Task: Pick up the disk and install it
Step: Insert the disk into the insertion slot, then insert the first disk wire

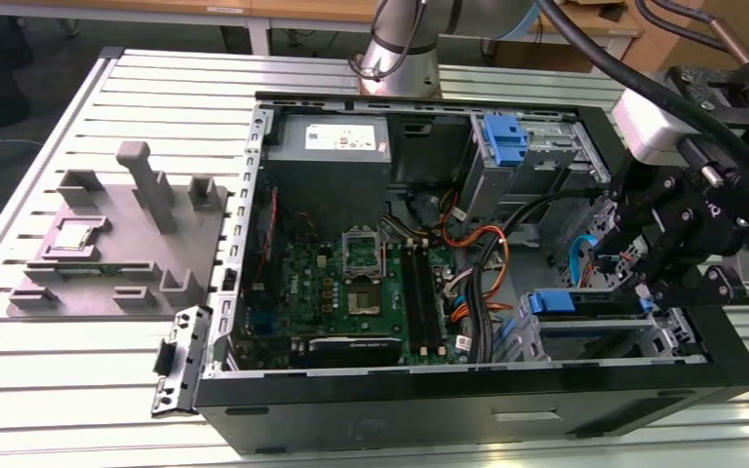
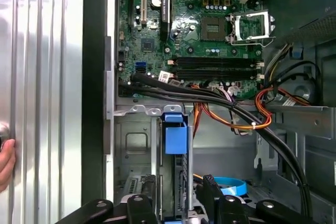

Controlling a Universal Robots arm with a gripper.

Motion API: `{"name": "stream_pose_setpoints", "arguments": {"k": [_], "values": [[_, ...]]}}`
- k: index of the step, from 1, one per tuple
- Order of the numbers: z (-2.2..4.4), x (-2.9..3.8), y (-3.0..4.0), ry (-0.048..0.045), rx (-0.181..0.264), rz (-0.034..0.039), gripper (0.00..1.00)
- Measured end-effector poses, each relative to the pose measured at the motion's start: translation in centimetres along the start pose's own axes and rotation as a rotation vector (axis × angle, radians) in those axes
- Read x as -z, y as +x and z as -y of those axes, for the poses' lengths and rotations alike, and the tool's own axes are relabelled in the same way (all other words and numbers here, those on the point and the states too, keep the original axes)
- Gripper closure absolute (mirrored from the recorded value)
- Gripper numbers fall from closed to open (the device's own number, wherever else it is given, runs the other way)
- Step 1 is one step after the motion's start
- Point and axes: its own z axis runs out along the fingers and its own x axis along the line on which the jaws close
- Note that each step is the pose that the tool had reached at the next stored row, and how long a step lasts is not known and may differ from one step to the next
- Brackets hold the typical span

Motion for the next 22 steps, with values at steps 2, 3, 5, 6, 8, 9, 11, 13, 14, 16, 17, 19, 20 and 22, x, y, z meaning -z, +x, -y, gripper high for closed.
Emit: {"name": "stream_pose_setpoints", "arguments": {"k": [2, 3, 5, 6, 8, 9, 11, 13, 14, 16, 17, 19, 20, 22], "values": [[-0.01, -0.09, -0.23, 0.0001, 0.0, 0.0001, 0.51], [-0.02, -0.11, -0.3, 0.0001, 0.0, 0.0, 0.51], [-0.02, -0.12, -0.37, 0.0001, 0.0, 0.0001, 0.51], [-0.02, -0.12, -0.37, 0.0001, 0.0, 0.0001, 0.51], [-0.02, -0.12, -0.41, 0.0001, 0.0, -0.0004, 0.51], [-0.02, -0.12, -0.43, 0.0001, 0.0, -0.0005, 0.51], [-0.02, -0.12, -0.46, 0.0001, 0.0, -0.0006, 0.51], [-0.02, -0.06, -0.46, 0.0001, 0.0, -0.0007, 0.51], [-0.02, -0.07, -0.47, 0.0001, 0.0, -0.0006, 0.51], [-0.02, -0.06, -0.47, 0.0001, 0.0, -0.0006, 0.51], [-0.02, -0.06, -0.47, 0.0001, 0.0, -0.0007, 0.51], [-0.02, -0.06, -0.51, 0.0001, 0.0, -0.0008, 0.51], [-0.02, -0.06, -0.56, 0.0001, 0.0, -0.0008, 0.51], [-0.03, -0.09, -0.72, 0.0001, 0.0, -0.0005, 0.51]]}}
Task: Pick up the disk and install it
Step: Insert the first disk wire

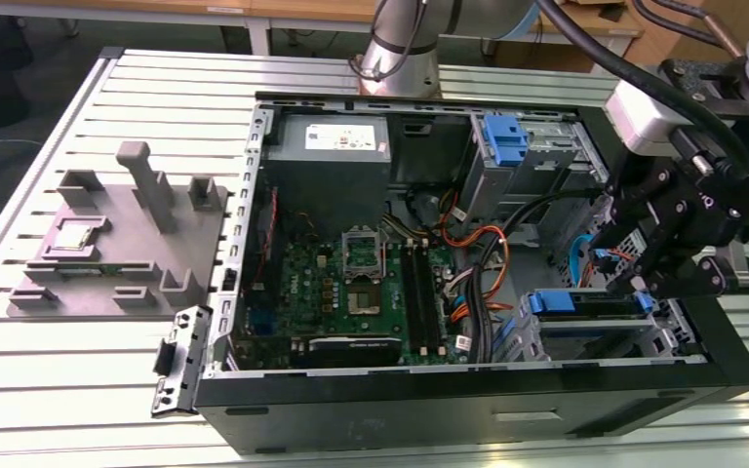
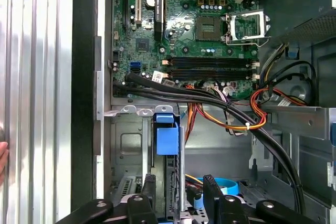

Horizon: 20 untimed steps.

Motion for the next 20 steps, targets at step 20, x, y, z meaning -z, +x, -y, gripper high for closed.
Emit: {"name": "stream_pose_setpoints", "arguments": {"k": [20], "values": [[1.03, -0.28, -0.65, -0.0001, 0.0, 0.0057, 0.51]]}}
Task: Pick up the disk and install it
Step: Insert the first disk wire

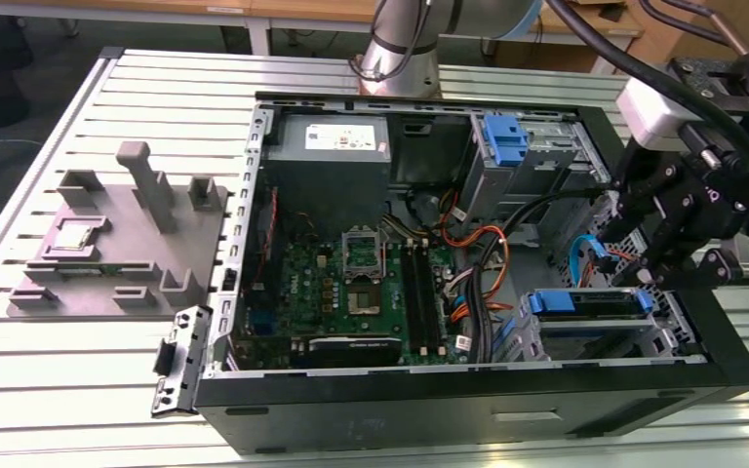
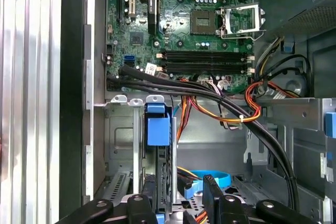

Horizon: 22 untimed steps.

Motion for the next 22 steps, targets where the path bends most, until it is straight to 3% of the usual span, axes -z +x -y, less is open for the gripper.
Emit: {"name": "stream_pose_setpoints", "arguments": {"k": [11, 22], "values": [[0.88, -0.43, 0.02, 0.0, 0.0, -0.0002, 0.51], [0.93, -1.04, 0.09, 0.0, 0.0, -0.0003, 0.51]]}}
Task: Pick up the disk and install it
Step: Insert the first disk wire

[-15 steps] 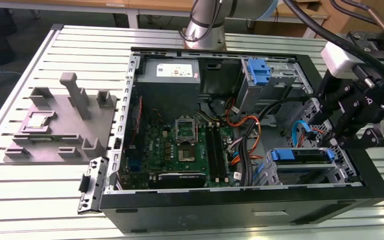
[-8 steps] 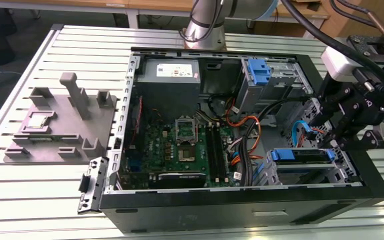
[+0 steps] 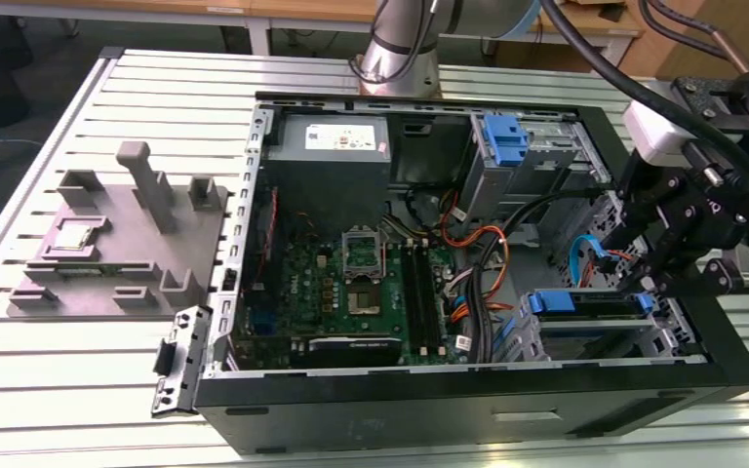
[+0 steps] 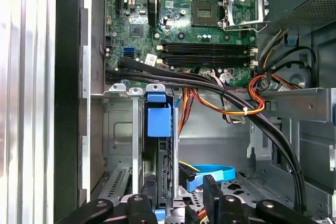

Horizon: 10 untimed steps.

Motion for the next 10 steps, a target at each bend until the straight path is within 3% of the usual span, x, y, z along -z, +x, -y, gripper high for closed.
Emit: {"name": "stream_pose_setpoints", "arguments": {"k": [10], "values": [[0.01, -0.39, 0.04, -0.0005, 0.0, -0.0001, 0.51]]}}
